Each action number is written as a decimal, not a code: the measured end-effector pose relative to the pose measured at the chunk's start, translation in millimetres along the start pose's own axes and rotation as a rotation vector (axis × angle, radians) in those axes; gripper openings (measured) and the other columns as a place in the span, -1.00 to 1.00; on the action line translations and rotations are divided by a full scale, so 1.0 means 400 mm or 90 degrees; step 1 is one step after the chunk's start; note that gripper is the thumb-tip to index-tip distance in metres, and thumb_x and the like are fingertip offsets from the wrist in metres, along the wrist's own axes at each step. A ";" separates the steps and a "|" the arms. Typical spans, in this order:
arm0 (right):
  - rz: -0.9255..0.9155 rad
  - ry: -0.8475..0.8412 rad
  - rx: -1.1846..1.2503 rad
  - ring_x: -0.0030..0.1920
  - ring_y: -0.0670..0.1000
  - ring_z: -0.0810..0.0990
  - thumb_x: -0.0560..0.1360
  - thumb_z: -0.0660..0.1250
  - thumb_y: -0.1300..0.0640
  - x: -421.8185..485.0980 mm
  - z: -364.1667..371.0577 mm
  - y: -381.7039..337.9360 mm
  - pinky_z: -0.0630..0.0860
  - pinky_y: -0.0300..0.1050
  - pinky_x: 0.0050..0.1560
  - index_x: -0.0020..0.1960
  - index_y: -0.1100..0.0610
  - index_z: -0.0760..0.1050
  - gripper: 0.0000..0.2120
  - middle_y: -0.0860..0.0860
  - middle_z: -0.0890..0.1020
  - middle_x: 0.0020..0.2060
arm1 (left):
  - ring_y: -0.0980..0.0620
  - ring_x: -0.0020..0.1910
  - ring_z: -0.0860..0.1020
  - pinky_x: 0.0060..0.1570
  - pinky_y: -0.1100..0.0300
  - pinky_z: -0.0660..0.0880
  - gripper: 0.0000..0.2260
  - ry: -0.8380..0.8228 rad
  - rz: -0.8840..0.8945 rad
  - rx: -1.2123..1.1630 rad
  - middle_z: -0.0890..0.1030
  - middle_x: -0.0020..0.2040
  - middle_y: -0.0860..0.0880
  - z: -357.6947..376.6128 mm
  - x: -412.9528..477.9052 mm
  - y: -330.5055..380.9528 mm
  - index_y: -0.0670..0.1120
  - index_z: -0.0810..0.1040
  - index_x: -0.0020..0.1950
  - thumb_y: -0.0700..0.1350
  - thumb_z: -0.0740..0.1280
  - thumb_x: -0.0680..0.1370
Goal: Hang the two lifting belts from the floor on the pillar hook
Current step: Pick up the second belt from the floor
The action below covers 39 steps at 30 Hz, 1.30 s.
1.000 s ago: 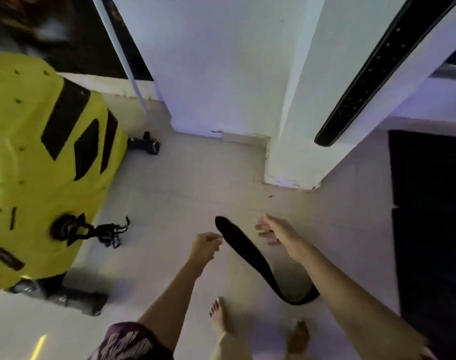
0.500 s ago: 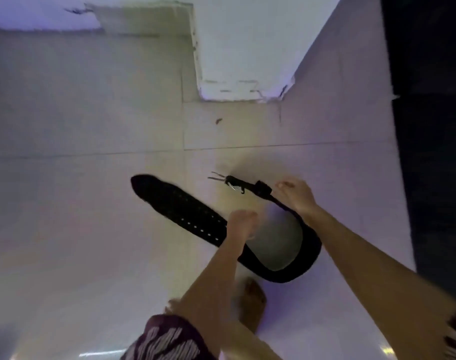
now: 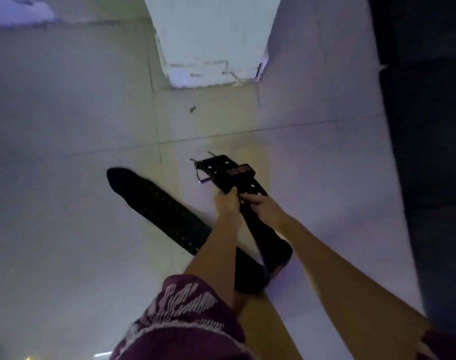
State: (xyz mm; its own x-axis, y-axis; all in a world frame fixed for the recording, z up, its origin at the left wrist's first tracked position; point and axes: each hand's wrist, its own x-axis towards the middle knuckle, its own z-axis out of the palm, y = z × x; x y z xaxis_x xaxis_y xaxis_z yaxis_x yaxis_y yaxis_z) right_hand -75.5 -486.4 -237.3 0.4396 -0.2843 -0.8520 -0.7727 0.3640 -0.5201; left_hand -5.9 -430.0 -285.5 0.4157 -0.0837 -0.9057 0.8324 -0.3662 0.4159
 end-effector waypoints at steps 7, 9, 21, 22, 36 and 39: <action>-0.044 0.085 0.044 0.12 0.07 0.52 0.53 0.22 -0.01 -0.510 -0.038 -0.309 0.43 -0.18 0.00 0.27 0.28 0.41 -0.56 0.13 0.53 0.18 | -0.04 -0.23 0.57 -0.17 0.06 0.54 -0.85 -0.066 -0.019 -0.097 0.59 -0.17 -0.09 -0.217 -0.639 0.226 -0.19 0.54 -0.08 -0.26 0.19 0.59; -0.034 0.020 0.075 -0.13 0.05 0.59 0.48 0.27 -0.12 -0.679 -0.028 -0.423 0.49 -0.17 -0.20 0.11 0.28 0.51 -0.53 0.12 0.62 -0.03 | 0.02 -0.28 0.59 -0.30 0.16 0.57 -0.84 -0.120 0.040 -0.067 0.61 -0.18 -0.06 -0.270 -0.844 0.305 -0.13 0.55 -0.07 -0.26 0.18 0.59; -0.421 0.030 0.284 0.02 0.11 0.62 0.43 0.36 -0.06 -1.449 0.048 -0.754 0.55 0.00 0.01 0.14 0.16 0.53 -0.62 0.08 0.65 0.00 | 0.02 -0.25 0.64 -0.26 0.25 0.57 -0.89 -0.238 0.490 0.060 0.70 -0.23 -0.03 -0.457 -1.613 0.627 -0.17 0.63 -0.05 -0.19 0.32 0.50; -0.457 0.060 0.312 -0.08 0.12 0.60 0.43 0.37 -0.05 -1.502 0.056 -0.782 0.54 0.00 -0.08 0.07 0.16 0.54 -0.66 0.09 0.63 -0.08 | 0.04 -0.27 0.65 -0.22 0.23 0.59 -0.90 -0.264 0.530 0.040 0.71 -0.25 -0.01 -0.463 -1.658 0.642 -0.15 0.64 -0.09 -0.19 0.32 0.51; -0.703 0.170 0.307 0.03 0.13 0.59 0.35 0.43 -0.11 -1.940 -0.019 -0.912 0.52 0.03 -0.04 -0.04 0.15 0.54 -0.64 0.08 0.60 -0.05 | -0.05 -0.14 0.66 -0.18 0.26 0.58 -0.87 -0.359 0.689 0.208 0.69 -0.16 -0.07 -0.481 -1.916 0.583 -0.25 0.62 -0.01 -0.29 0.38 0.45; -0.710 0.161 0.282 0.04 0.14 0.57 0.36 0.41 -0.14 -1.962 -0.064 -0.910 0.55 0.00 -0.03 -0.12 0.04 0.53 -0.74 0.09 0.62 0.03 | -0.10 -0.07 0.65 -0.13 0.25 0.59 -0.83 -0.390 0.658 0.286 0.70 -0.09 -0.10 -0.464 -1.919 0.550 -0.24 0.63 0.02 -0.29 0.41 0.43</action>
State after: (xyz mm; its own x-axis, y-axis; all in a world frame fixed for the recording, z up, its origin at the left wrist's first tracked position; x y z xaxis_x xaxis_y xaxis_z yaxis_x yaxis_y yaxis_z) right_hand -151.0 -418.5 622.4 0.6210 -0.7794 0.0824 0.2139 0.0675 -0.9745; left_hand -73.7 -274.4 516.4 0.4557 -0.8820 -0.1201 -0.0209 -0.1454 0.9891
